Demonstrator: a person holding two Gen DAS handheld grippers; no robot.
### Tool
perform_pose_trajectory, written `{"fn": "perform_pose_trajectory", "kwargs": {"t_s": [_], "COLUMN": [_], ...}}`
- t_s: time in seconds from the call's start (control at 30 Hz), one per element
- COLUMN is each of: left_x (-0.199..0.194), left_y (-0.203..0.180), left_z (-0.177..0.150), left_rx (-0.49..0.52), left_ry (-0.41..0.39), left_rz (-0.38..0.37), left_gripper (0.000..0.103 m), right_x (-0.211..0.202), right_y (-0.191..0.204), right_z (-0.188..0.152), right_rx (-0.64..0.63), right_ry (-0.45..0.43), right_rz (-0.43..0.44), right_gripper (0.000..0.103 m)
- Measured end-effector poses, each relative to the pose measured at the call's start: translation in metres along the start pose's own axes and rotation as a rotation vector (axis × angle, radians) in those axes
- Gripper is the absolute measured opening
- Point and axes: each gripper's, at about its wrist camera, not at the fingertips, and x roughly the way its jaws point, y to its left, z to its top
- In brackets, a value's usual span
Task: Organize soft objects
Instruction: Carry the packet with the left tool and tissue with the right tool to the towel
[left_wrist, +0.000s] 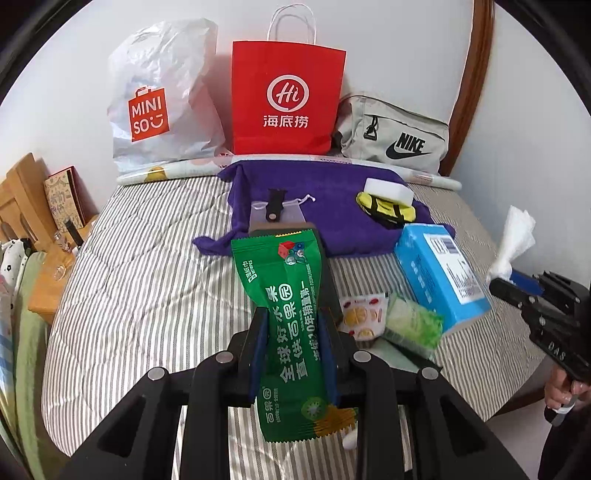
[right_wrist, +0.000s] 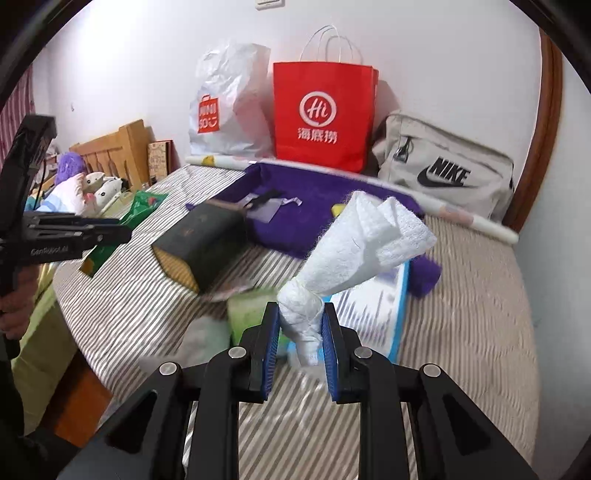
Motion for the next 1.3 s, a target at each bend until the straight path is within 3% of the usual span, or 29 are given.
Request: {"fn": "perform_pose_trajectory", "kwargs": {"t_s": [0.7,1.3], "left_x": [0.042,0.101], "left_y": [-0.008,0.005], "left_z": [0.092,0.134], "left_rx": [0.0,-0.017], "left_ry": [-0.02,0.01], "left_rz": [-0.032,-0.06], "left_gripper": [0.026,0.026], "right_x": [0.054,0.12], "right_y": [-0.028,-0.039], "right_z": [0.091,0.118], "right_rx": [0.086,0.08], "right_ry": [-0.016,0.049], "right_rz": [0.05,0.046], "right_gripper": [0.023,0.023]}}
